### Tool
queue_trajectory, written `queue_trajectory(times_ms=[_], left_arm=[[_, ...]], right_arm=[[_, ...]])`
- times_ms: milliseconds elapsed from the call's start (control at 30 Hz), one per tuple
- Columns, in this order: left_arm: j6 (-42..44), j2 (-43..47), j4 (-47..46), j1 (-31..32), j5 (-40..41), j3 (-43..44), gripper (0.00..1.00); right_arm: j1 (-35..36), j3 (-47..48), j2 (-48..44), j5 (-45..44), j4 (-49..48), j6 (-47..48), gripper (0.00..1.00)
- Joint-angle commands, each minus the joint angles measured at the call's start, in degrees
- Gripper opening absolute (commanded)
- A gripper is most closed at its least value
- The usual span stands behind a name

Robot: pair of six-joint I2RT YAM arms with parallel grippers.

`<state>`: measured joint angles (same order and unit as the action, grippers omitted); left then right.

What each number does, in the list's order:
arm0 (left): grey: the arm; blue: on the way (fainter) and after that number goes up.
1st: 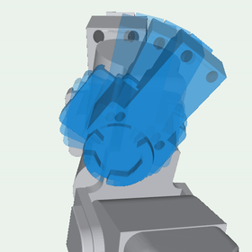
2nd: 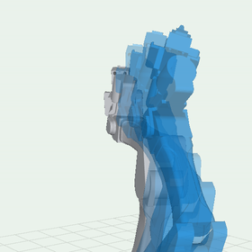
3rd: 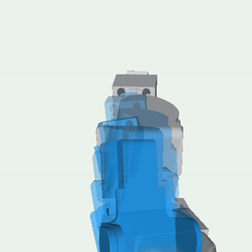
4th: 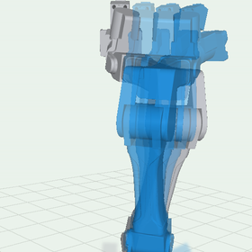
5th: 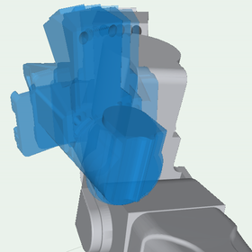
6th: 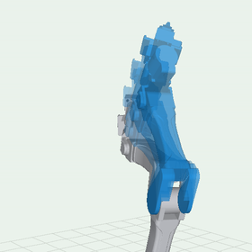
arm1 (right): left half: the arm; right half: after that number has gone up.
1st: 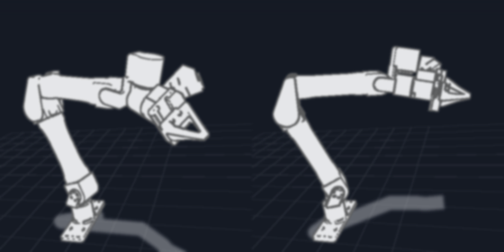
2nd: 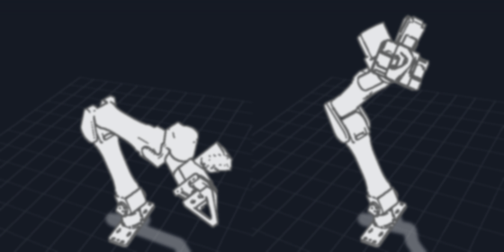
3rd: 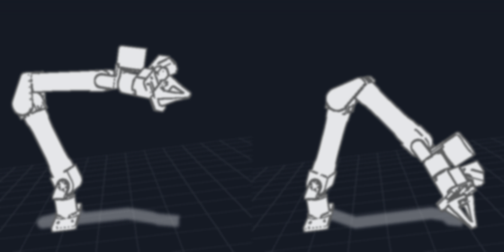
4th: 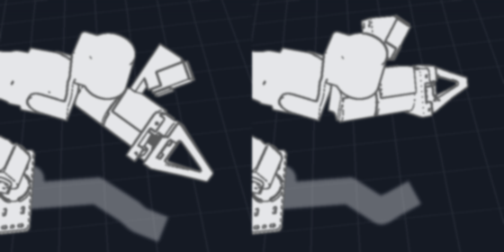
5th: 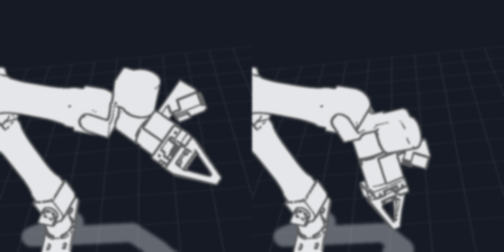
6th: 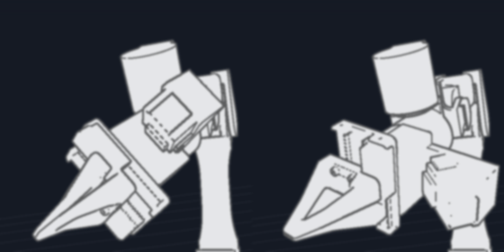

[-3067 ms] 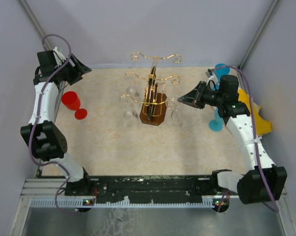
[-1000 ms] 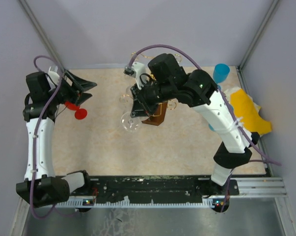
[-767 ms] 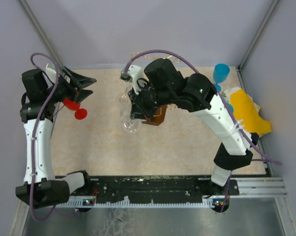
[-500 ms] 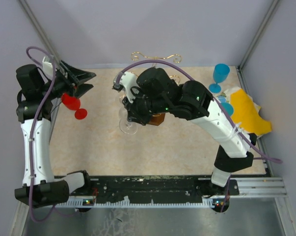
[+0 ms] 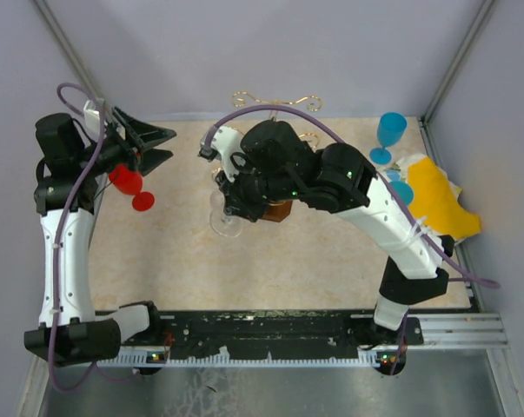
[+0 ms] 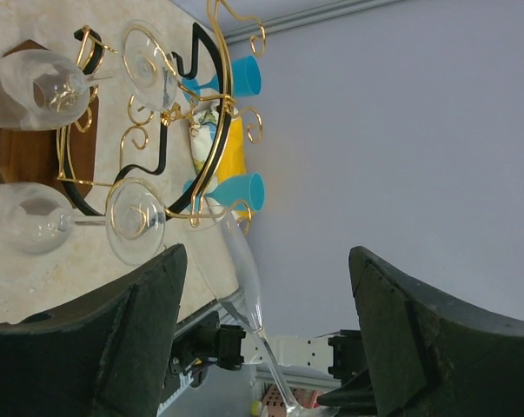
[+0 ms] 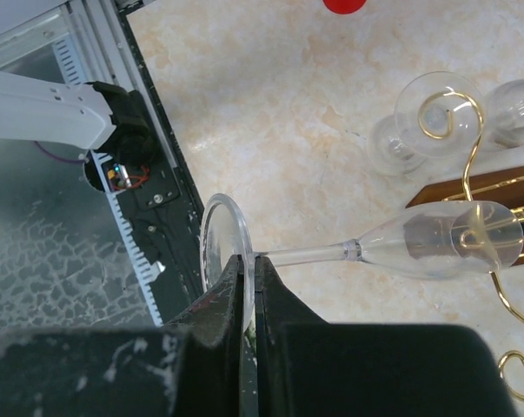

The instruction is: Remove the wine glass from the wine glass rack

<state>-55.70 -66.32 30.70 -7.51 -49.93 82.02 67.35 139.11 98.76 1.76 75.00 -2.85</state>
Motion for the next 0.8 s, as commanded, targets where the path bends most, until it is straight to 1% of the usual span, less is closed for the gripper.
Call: queue_trajectory(times_ms=[0, 300, 500, 767], left_arm=[[-0.4, 0.8, -1.8, 0.8, -1.5, -0.9, 0.81], [-1.1, 2.2, -1.6, 1.7, -1.9, -2.4, 0.81], [-1.4, 3.2, -0.8, 2.1, -1.8, -2.6, 0.81], [-1.4, 3.5, 0.9, 3.5, -3.2, -2.7, 0.81]], right_arm=[[1.2, -0.3, -2.9, 2.0, -3.3, -1.7, 0.0], [6.1, 1.9, -3.1, 0.7, -2.6, -3.5, 0.0], [10.6, 2.4, -3.6, -3.9, -3.3, -0.7, 0.0], [11.3, 1.4, -3.5, -8.9, -3.1, 3.4, 0.0]])
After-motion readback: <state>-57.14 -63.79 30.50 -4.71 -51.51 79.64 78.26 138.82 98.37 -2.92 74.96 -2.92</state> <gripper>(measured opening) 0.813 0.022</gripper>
